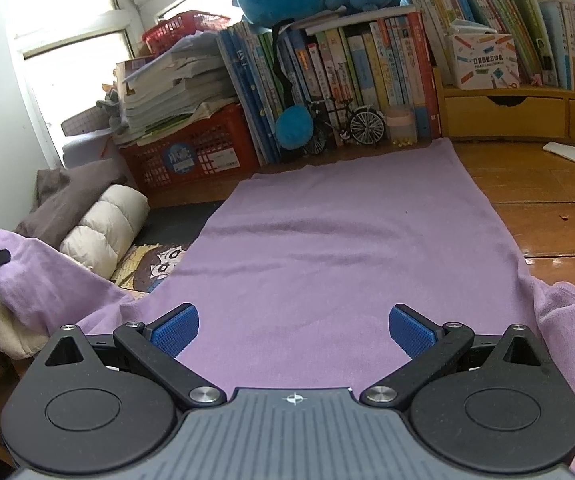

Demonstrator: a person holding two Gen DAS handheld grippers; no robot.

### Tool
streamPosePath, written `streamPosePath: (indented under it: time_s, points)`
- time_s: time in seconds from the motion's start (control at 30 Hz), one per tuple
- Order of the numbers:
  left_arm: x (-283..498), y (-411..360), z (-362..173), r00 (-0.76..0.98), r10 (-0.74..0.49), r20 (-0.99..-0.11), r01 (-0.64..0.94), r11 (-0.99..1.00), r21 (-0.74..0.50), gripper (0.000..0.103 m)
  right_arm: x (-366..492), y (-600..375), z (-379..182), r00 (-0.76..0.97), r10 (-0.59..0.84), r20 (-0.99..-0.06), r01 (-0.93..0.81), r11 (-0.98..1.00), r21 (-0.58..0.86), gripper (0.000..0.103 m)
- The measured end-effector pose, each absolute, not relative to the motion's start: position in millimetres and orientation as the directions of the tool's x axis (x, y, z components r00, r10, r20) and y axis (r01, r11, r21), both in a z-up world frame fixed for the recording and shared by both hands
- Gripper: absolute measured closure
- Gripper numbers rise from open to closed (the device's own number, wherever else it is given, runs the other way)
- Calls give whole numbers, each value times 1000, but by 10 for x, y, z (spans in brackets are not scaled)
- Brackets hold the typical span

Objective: Fold clothes

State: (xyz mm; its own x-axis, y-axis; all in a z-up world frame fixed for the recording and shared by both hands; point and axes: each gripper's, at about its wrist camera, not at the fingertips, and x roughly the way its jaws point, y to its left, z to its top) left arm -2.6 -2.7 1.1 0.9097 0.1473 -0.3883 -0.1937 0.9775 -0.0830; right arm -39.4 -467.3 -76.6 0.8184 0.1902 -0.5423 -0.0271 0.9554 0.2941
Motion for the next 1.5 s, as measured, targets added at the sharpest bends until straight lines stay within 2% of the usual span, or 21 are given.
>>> streamPosePath:
  time_s: [0.23, 0.33, 0.37, 0.43, 0.5, 0.53, 0.6, 0.63, 0.73, 0.8, 0.83, 0.9, 0.97, 1.0, 1.07, 1.1, 1.13, 1.17, 1.2, 1.33, 1.5]
  points:
    - [-283, -298, 125, 947, 75, -313, -85, 996, -19, 94, -393, -4618, -725, 823, 209, -528, -49, 952, 301, 0]
    - [-197, -355, 124, 929, 112, -353, -127, 992, -21, 90, -386, -4611, -741, 817, 212, -537, -46, 951, 305, 0]
    - [-150, -351, 145, 914, 150, -376, -169, 985, -17, 80, -382, -4612, -746, 814, 212, -541, -44, 951, 307, 0]
    - [-106, -262, 157, 897, 217, -384, -237, 971, -5, 78, -380, -4617, -755, 811, 212, -546, -39, 950, 310, 0]
    - [-127, -179, 138, 891, 266, -366, -288, 958, -5, 66, -375, -4629, -760, 809, 212, -548, -36, 949, 313, 0]
    - [-153, -175, 141, 895, 283, -346, -304, 953, -6, 55, -373, -4632, -762, 809, 211, -549, -35, 949, 314, 0]
    - [-207, -154, 177, 903, 281, -324, -283, 958, 43, 24, -367, -4632, -771, 807, 210, -552, -32, 949, 314, 0]
    - [-222, -148, 187, 914, 255, -314, -249, 967, 59, 0, -360, -4628, -776, 804, 210, -556, -30, 949, 315, 0]
    - [-166, -188, 206, 936, 184, -300, -139, 976, 165, 0, -350, -4617, -793, 799, 213, -562, -30, 948, 316, 0]
    - [-46, -197, 161, 931, 128, -341, -63, 979, 196, 0, -347, -4607, -797, 797, 215, -565, -32, 948, 317, 0]
    - [17, -204, 137, 925, 104, -366, -30, 979, 200, 0, -345, -4602, -800, 795, 217, -566, -33, 948, 317, 0]
    - [136, -196, 82, 909, 58, -412, 23, 982, 189, 9, -342, -4591, -804, 793, 219, -569, -34, 948, 317, 0]
    - [226, -167, 27, 892, 22, -451, 57, 985, 160, 30, -338, -4581, -809, 790, 222, -572, -36, 947, 318, 0]
    - [236, -152, -8, 888, 10, -460, 67, 986, 150, 34, -337, -4576, -811, 789, 223, -573, -37, 947, 318, 0]
    - [215, -131, -60, 885, 3, -465, 72, 987, 145, 50, -331, -4574, -813, 788, 225, -574, -39, 947, 319, 0]
    - [183, -132, -69, 886, 13, -463, 67, 986, 154, 54, -327, -4574, -813, 787, 226, -574, -39, 947, 319, 0]
    - [152, -114, -57, 887, 16, -462, 62, 986, 152, 65, -324, -4574, -815, 787, 226, -574, -39, 947, 319, 0]
    - [133, -114, -35, 891, 16, -454, 60, 987, 151, 81, -323, -4575, -816, 787, 226, -574, -39, 947, 320, 0]
    - [100, -114, -7, 894, 14, -447, 60, 987, 150, 88, -322, -4577, -816, 787, 227, -573, -39, 946, 322, 0]
    - [-31, -213, 66, 918, -23, -397, 96, 981, 167, 96, -306, -4567, -788, 790, 252, -559, -51, 936, 349, 0]
    - [-165, -533, 100, 921, -125, -369, 198, 965, 169, 98, -289, -4494, -635, 796, 351, -493, -130, 895, 426, 0]
